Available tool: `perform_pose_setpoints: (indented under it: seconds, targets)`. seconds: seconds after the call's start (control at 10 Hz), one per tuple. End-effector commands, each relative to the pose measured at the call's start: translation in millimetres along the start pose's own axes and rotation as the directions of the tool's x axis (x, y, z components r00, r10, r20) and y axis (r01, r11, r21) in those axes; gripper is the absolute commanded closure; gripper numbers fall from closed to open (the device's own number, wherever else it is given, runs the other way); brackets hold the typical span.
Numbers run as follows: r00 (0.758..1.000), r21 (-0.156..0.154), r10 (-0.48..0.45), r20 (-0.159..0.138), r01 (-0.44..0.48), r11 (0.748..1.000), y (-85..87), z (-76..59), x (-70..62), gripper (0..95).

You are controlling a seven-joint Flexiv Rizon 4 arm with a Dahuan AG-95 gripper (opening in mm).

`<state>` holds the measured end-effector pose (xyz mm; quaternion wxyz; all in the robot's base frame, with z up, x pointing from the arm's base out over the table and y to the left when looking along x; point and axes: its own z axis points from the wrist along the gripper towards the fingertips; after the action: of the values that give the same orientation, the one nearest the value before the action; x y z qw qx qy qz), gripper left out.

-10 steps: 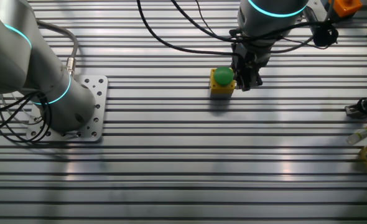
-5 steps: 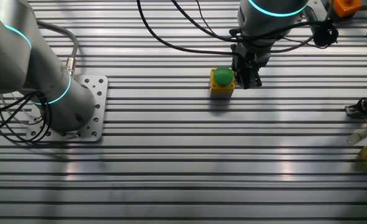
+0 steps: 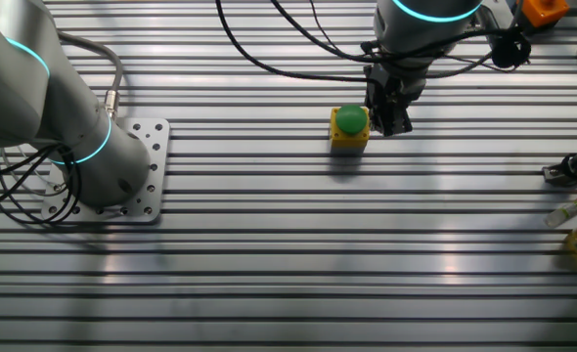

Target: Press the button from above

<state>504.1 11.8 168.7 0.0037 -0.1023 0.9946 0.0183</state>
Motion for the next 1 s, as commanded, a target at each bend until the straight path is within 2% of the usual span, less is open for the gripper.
perform_pose_setpoints:
  seconds: [0.1,0.5,0.7,1.0]
  targets:
    - [1.000,0.000,0.005,0.007,-0.005,1.000,3.4,0.1,-5.9,95.0]
    - [1.000,0.001,0.021,0.004,-0.021,1.000,9.2,-1.3,-20.7,95.0]
    - [1.000,0.000,0.024,0.002,-0.024,1.000,9.4,-1.2,-20.6,95.0]
    - [0.999,-0.007,0.035,-0.004,-0.035,0.999,10.1,-0.5,-12.9,95.0]
